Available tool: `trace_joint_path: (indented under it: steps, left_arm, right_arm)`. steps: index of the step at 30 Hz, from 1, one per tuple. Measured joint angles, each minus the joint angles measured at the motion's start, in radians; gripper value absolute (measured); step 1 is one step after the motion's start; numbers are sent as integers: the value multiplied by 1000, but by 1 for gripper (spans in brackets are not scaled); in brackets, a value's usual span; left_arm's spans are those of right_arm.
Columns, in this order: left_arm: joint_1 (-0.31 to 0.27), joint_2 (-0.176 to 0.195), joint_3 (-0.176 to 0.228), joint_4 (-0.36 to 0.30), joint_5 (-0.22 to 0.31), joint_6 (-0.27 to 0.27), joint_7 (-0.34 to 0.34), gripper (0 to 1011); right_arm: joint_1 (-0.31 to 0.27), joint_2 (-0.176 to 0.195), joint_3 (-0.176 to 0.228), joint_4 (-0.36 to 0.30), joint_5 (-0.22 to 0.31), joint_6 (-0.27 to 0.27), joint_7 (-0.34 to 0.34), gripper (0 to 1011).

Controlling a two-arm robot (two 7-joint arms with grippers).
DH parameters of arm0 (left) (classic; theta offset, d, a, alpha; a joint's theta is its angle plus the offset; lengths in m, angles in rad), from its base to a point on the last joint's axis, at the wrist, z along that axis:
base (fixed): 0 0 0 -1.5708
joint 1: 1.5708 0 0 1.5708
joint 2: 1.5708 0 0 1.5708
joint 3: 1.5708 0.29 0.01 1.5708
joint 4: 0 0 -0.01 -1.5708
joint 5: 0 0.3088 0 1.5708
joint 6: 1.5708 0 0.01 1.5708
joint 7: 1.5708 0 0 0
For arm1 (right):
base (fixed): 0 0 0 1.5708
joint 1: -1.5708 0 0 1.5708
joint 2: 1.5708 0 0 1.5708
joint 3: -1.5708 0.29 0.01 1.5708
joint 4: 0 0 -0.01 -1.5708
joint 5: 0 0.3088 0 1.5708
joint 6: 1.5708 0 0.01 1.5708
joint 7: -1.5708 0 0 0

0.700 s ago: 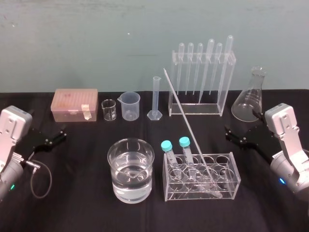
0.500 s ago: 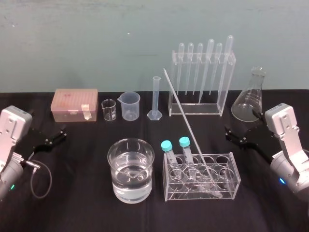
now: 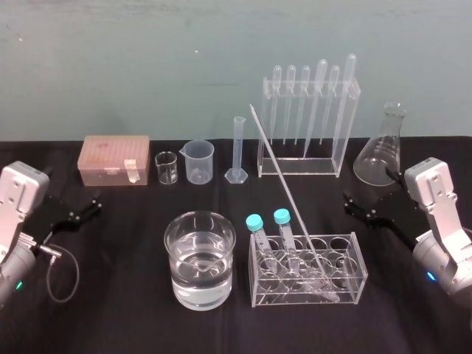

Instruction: Hold the thermometer with one hand and immerse one end into the beaker, then reinsert it into the test tube rack.

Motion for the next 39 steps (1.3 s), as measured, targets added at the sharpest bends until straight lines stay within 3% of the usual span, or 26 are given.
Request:
trace_joint_path:
  steps: [35,39]
  left_arm:
    - [0,0,0,0,0,0,0,1008]
    - [0,0,0,0,0,0,0,1008]
  right_arm:
    - [0,0,0,0,0,0,0,1003]
    - [7,7,13,-2,-1,0,25,1003]
